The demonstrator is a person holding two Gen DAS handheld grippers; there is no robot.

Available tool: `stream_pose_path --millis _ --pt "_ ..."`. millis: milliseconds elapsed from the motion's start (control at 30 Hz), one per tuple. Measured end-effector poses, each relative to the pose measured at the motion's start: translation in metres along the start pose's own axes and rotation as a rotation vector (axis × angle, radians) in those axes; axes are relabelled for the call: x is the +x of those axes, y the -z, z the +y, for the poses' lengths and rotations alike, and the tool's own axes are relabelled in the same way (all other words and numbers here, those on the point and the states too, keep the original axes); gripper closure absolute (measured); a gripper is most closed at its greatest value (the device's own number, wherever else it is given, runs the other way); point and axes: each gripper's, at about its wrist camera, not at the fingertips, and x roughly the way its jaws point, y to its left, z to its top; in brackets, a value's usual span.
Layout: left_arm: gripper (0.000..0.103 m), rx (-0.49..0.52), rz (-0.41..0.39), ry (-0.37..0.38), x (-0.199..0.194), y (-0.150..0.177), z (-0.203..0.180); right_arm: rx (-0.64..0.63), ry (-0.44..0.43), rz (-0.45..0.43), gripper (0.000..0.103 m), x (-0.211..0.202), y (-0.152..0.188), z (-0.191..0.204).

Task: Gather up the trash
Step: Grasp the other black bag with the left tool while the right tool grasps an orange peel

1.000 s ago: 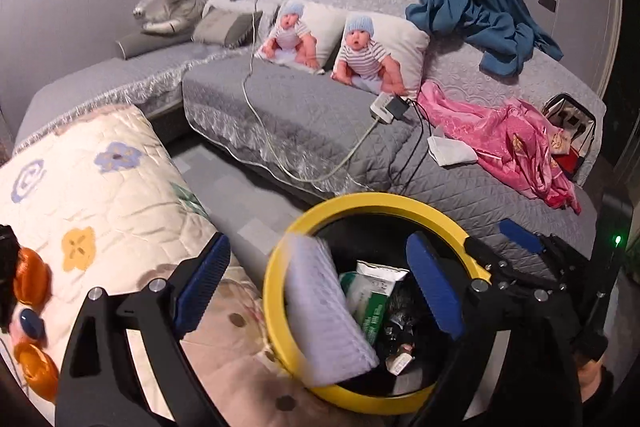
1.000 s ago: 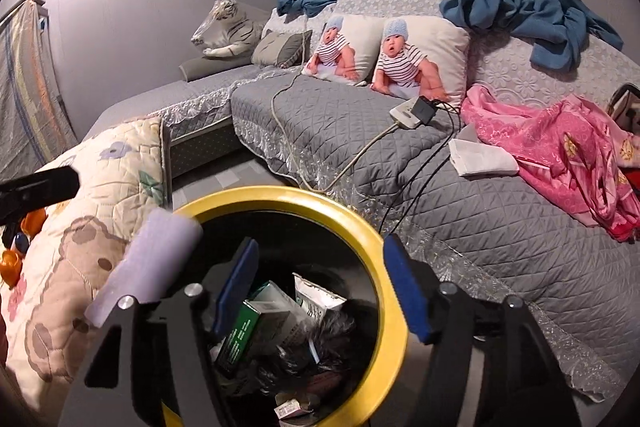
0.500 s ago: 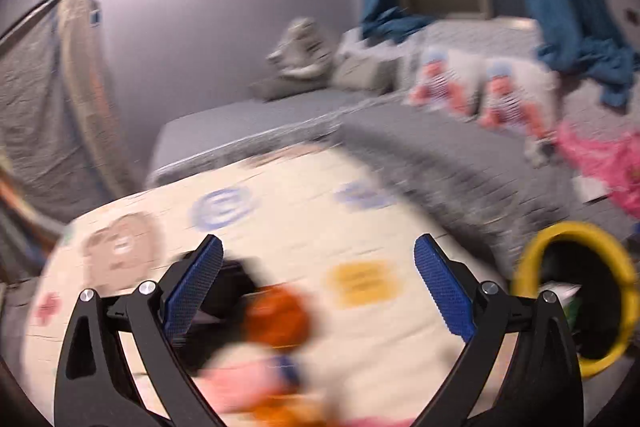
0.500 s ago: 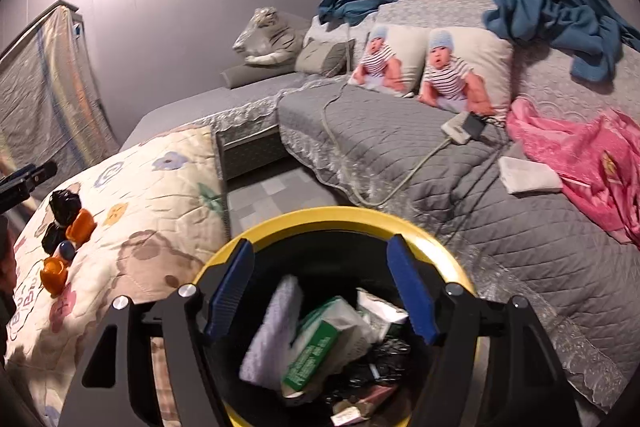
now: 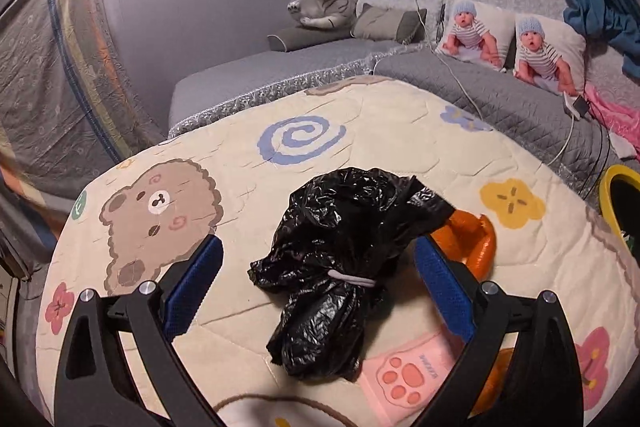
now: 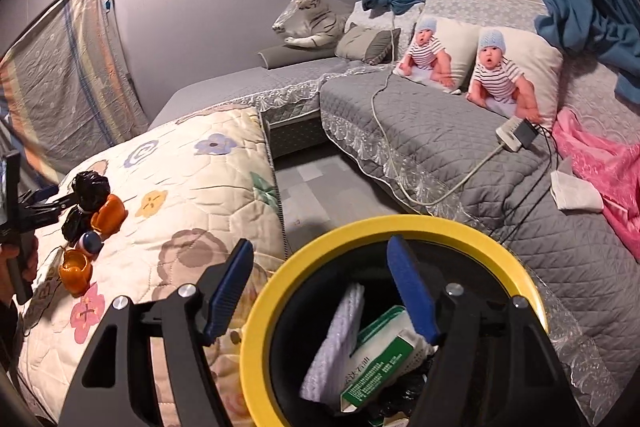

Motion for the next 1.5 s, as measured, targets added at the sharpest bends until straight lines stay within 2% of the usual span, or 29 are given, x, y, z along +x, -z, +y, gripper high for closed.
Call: stream_pose_path --millis 100,167,233,300,467,600,767,967,1133,1267,1433,1500 --pt "0.013 0.014 0.023 0.004 0.014 0.000 -0.003 -0.002 0.000 0.005 0.036 0.000 0.000 0.002" --pt "0.033 0.030 0.049 -0.002 0.023 0.000 -0.004 -0.001 -0.009 0.008 0.036 -0.001 -0.001 0.003" --pt "0.065 0.033 0.068 -0.013 0.029 0.001 -0.005 -0.008 -0.025 0.007 0.036 -0.003 -0.005 0.006" --pt "0.083 0.035 0.068 -0.016 0.029 0.002 -0.004 -0.023 -0.051 0.000 0.036 -0.005 -0.011 0.012" --pt "0.087 0.019 0.024 -0.040 0.012 0.001 0.007 -0.088 -0.226 0.017 0.036 -0.001 -0.034 0.052" --pt "0.087 -0.013 -0.017 -0.058 -0.014 -0.003 0.020 -0.174 -0.408 0.082 0.036 0.022 -0.051 0.113" --pt "0.087 -0.081 -0.055 -0.046 -0.051 0.000 0.035 -0.314 -0.494 0.183 0.036 0.065 -0.058 0.195" --pt "0.087 -0.178 -0.076 -0.017 -0.087 0.021 0.050 -0.399 -0.455 0.377 0.035 0.127 -0.062 0.266" --pt "0.087 -0.241 -0.096 -0.007 -0.097 0.031 0.063 -0.505 -0.347 0.437 0.034 0.150 -0.056 0.304" --pt "0.087 -0.274 -0.110 -0.023 -0.103 0.036 0.071 -0.524 -0.253 0.456 0.031 0.173 -0.049 0.308" --pt "0.087 -0.281 -0.141 -0.043 -0.114 0.037 0.074 -0.502 -0.276 0.509 0.031 0.191 -0.045 0.312" --pt "0.087 -0.284 -0.147 -0.042 -0.117 0.036 0.073 -0.491 -0.292 0.530 0.035 0.193 -0.044 0.314"
